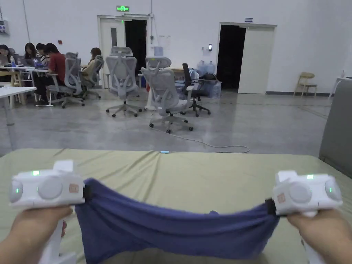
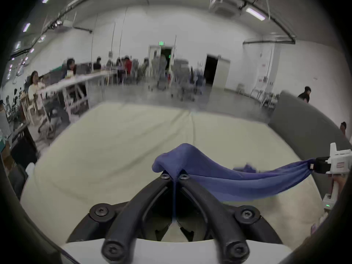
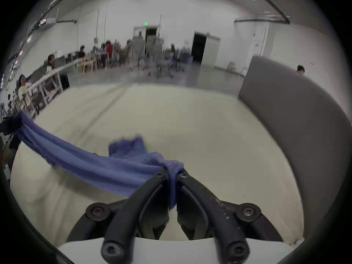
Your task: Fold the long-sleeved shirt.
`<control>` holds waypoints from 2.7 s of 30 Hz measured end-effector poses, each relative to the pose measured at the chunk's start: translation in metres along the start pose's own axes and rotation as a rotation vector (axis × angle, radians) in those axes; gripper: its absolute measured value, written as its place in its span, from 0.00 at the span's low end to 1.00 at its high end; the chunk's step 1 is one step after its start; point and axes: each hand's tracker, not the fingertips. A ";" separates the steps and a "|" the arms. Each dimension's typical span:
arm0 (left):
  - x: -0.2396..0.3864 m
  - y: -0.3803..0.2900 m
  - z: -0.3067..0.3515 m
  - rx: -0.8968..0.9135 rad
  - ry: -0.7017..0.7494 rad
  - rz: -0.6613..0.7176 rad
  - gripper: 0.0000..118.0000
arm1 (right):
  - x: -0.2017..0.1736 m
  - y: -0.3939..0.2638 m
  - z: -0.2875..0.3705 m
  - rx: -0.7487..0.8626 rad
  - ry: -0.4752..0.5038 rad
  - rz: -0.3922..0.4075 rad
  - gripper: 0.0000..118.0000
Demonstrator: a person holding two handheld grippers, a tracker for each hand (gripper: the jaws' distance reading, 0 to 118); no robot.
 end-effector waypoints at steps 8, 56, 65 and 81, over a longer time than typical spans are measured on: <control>-0.048 -0.162 0.088 -0.173 -0.029 -0.018 0.00 | 0.015 -0.166 0.048 -0.086 0.115 0.031 0.08; -0.023 -0.294 0.342 -0.077 -0.137 0.118 0.02 | -0.173 -0.117 0.010 -0.115 0.267 0.163 1.00; -0.023 -0.298 0.323 -0.103 -0.228 0.195 0.02 | -0.189 -0.108 -0.076 -0.318 0.121 0.162 0.30; 0.008 -0.312 0.369 -0.075 -0.259 0.200 0.02 | -0.064 -0.247 0.248 -0.160 0.464 0.408 0.04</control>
